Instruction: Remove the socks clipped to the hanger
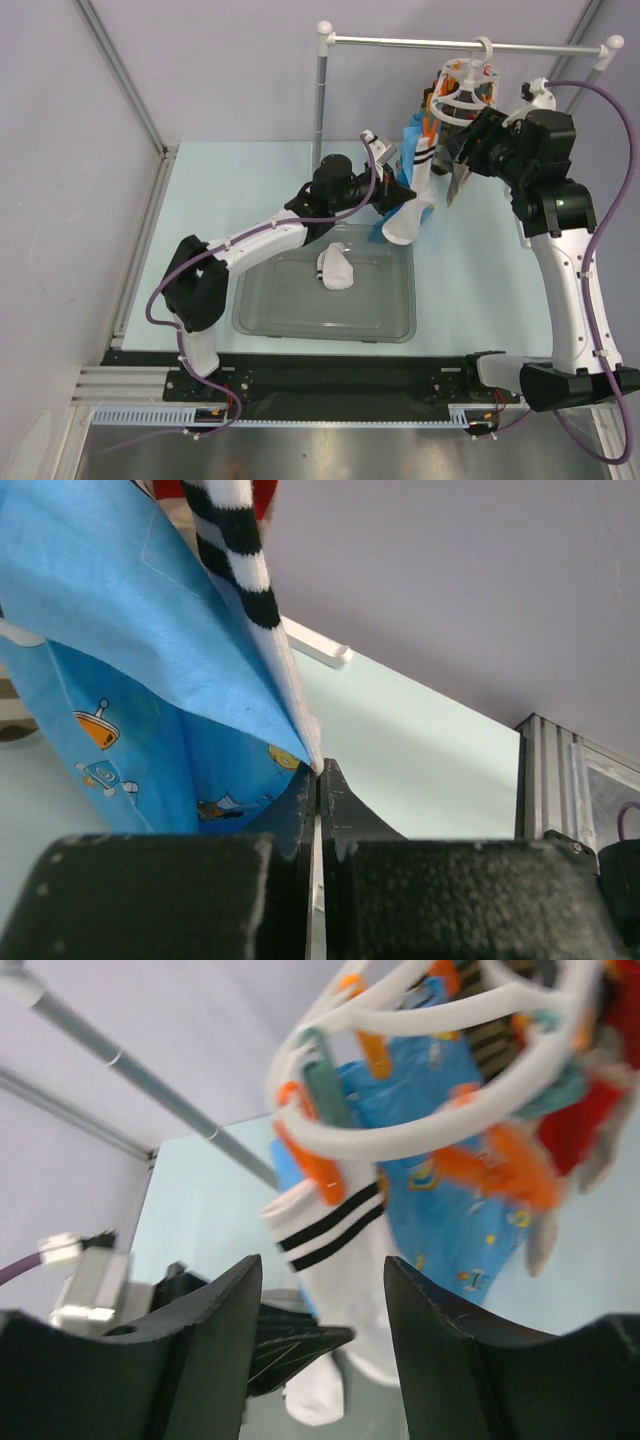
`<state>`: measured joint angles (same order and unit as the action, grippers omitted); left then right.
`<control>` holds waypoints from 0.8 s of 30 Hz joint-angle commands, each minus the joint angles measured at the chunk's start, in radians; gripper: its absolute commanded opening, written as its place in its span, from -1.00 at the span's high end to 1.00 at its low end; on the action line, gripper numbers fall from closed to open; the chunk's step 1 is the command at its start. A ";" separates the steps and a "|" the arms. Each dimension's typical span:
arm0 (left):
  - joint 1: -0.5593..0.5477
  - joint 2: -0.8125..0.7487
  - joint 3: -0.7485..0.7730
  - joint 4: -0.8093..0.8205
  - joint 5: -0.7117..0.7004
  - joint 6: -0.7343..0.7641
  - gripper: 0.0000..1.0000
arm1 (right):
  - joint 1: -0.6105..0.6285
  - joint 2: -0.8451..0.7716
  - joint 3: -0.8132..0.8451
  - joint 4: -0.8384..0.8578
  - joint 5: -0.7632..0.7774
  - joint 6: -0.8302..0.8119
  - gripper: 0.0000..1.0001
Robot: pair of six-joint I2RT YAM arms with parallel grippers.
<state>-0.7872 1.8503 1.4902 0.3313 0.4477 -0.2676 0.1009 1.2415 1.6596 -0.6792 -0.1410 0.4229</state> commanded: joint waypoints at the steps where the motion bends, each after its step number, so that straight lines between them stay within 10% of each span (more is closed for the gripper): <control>1: -0.004 -0.026 0.007 -0.004 -0.043 0.037 1.00 | 0.086 -0.001 0.055 0.047 0.112 0.004 -0.14; 10: -0.014 -0.030 0.024 -0.017 -0.087 0.057 1.00 | 0.259 0.168 0.215 0.027 0.464 -0.059 -0.14; 24: -0.021 -0.014 0.042 -0.018 -0.075 0.059 0.99 | 0.298 0.240 0.206 0.036 0.546 -0.055 -0.10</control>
<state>-0.7971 1.8503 1.4906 0.2958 0.3683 -0.2337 0.3954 1.4860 1.8584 -0.6815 0.3676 0.3725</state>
